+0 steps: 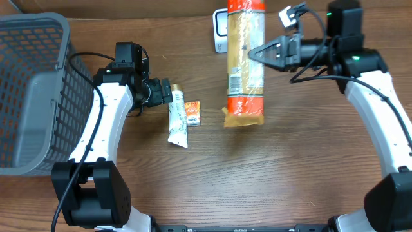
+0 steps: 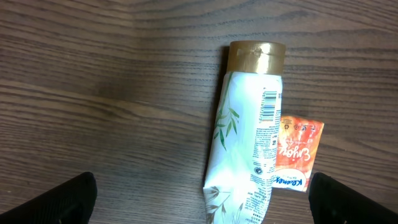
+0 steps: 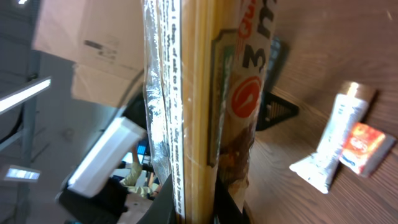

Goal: Scan the item barcode
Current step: 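Lift the red-ended spaghetti pack and hold it before the scanner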

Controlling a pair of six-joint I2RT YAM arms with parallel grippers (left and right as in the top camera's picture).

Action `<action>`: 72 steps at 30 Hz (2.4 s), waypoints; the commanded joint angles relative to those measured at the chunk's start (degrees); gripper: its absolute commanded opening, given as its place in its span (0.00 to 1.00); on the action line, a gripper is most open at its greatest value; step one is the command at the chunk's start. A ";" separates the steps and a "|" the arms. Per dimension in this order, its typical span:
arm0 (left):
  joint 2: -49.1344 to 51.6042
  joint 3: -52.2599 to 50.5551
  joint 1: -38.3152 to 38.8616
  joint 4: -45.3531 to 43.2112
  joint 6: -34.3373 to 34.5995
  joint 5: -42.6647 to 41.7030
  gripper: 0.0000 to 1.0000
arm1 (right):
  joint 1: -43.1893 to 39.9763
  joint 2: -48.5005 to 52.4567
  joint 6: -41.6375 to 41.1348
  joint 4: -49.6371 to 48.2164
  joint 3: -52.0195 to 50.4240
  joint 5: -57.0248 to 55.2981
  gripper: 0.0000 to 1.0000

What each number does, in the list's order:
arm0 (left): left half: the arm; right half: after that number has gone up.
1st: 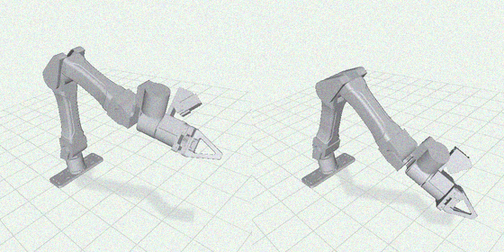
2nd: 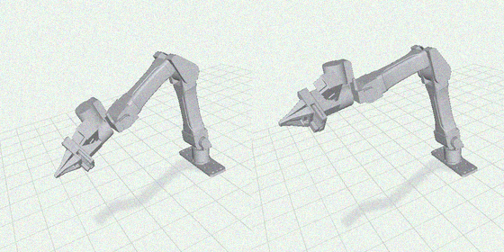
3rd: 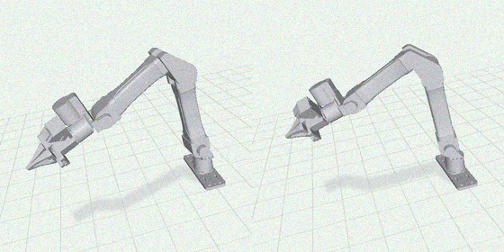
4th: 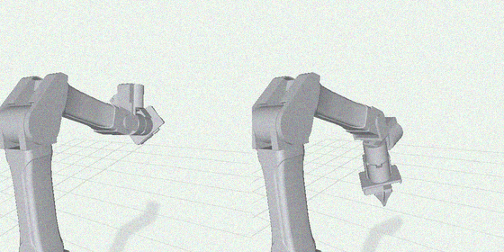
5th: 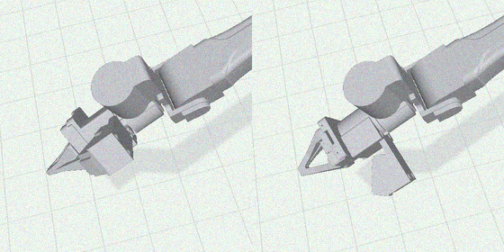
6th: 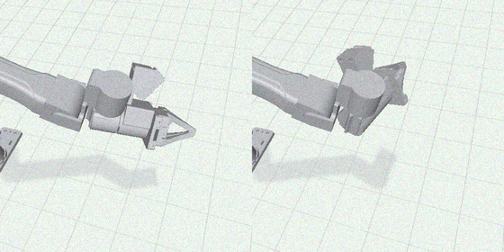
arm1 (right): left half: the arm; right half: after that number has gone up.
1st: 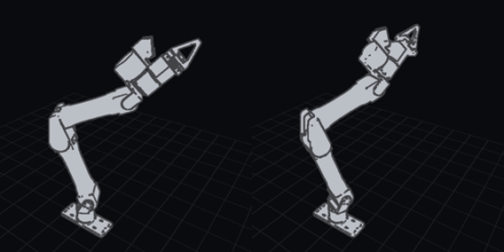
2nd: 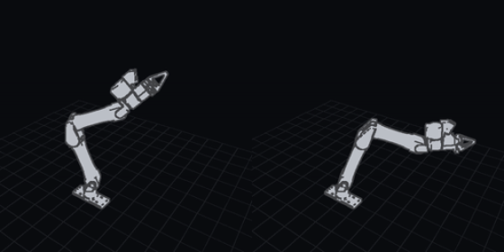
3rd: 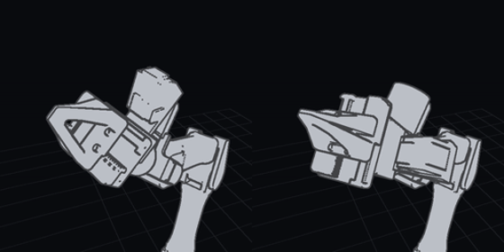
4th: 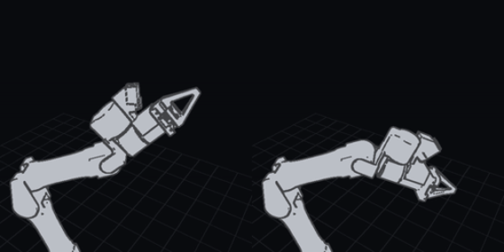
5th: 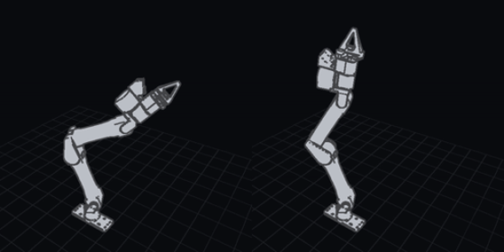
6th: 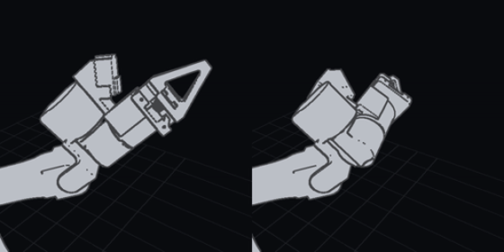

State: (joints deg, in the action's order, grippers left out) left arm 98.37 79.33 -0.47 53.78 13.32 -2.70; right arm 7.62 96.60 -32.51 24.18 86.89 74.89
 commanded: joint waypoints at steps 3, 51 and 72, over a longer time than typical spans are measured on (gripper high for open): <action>-0.50 0.63 0.11 -0.15 -1.07 0.37 1.00 | -0.66 -4.85 -6.34 -5.84 1.49 5.79 0.04; -0.50 0.63 0.11 -0.15 -1.07 0.35 1.00 | 24.57 32.96 95.84 -67.38 2.84 -95.10 0.04; -0.50 0.63 0.11 -0.15 -1.07 0.37 1.00 | 24.48 27.06 91.08 -63.78 2.84 -100.04 0.04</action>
State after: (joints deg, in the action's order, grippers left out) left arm 98.37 79.33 -0.47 53.65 13.32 -2.70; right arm 32.01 132.73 61.08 -37.06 87.05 -20.34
